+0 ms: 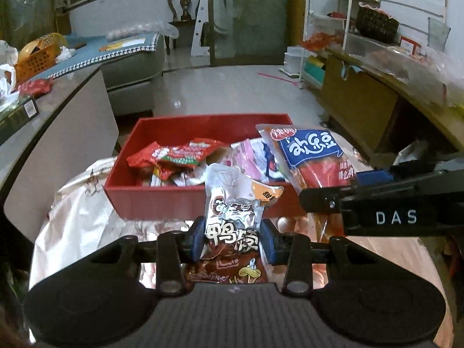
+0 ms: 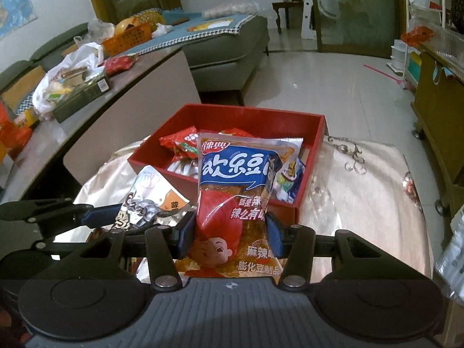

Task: Organize snacks
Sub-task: 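Lift both packets and carry them over the red tray, then lower both packets into the red tray and open both tools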

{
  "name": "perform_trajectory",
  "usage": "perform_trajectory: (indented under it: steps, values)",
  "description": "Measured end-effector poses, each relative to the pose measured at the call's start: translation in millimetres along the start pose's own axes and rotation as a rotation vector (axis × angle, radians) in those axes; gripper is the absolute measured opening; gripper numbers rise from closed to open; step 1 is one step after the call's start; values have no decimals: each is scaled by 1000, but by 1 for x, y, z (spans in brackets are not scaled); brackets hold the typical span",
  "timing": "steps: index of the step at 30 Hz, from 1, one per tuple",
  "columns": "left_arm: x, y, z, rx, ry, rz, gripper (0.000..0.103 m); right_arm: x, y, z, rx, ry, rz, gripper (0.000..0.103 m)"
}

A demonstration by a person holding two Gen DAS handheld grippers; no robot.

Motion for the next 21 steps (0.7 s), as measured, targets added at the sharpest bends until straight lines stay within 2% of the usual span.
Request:
perform_trajectory:
  steps: [12, 21]
  values:
    - [-7, -31, 19, 39, -30, 16, 34, 8, -26, 13, 38, 10, 37, 58]
    - [-16, -52, 52, 39, -58, 10, 34, 12, -47, 40, 44, 13, 53, 58]
Point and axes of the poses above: each gripper's, at about its wrist camera, not at the fingertips, and z roughly the way its jaws point, x to its right, y to its underside, the point moved 7 cm from there along z, roughly the way its jaws point, and after that the axes turned 8 degrees about y, right-handed, at the moved point
